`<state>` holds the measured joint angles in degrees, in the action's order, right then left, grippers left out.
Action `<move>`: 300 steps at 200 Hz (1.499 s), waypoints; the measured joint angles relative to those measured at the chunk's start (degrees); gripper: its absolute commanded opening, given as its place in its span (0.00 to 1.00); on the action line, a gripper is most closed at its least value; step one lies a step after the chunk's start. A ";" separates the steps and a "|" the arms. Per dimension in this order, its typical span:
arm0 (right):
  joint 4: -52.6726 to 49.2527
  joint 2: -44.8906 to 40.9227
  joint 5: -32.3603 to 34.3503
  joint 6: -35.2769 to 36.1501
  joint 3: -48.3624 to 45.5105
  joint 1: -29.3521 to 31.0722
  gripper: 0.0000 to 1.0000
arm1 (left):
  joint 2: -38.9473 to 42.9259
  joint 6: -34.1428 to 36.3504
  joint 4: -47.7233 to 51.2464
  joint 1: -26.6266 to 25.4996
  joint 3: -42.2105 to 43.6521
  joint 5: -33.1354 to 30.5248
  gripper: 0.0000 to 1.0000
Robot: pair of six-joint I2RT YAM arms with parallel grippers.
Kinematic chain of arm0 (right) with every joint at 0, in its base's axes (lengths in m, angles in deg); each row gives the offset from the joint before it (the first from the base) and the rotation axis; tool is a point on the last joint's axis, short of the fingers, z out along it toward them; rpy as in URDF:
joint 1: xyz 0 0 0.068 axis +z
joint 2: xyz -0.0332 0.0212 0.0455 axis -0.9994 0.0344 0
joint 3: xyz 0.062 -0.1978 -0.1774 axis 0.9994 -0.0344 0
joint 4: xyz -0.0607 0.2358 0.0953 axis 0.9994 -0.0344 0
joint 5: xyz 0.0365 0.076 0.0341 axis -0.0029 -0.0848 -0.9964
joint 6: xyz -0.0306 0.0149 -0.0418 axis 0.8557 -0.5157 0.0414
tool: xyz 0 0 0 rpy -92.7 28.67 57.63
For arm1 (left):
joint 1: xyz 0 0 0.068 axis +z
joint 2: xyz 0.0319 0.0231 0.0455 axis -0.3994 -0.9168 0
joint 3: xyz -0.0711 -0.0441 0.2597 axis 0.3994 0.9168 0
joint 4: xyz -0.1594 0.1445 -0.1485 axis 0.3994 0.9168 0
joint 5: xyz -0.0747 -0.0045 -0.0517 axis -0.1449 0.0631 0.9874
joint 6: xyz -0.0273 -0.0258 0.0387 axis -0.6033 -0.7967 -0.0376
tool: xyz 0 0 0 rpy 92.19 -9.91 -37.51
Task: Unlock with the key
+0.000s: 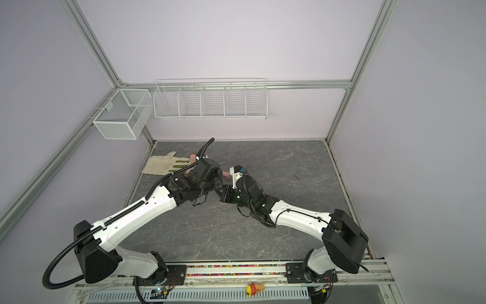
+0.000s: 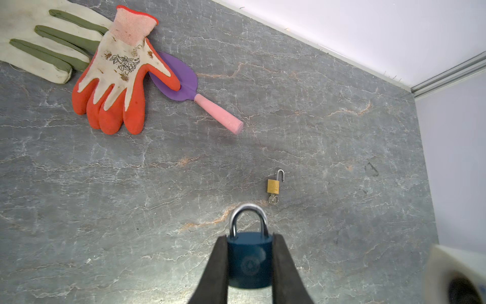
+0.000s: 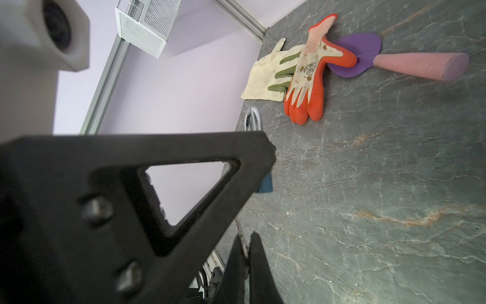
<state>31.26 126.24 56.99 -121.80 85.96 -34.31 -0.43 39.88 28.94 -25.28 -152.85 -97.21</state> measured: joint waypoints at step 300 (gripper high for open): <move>-1.75 0.00 -0.17 0.59 1.62 -1.42 0.06 | 2.56 -0.22 -0.28 -0.02 0.07 1.22 0.00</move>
<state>29.51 126.24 56.82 -121.21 87.58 -35.73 2.13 39.67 28.65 -25.30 -152.79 -95.99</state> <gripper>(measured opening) 0.063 0.210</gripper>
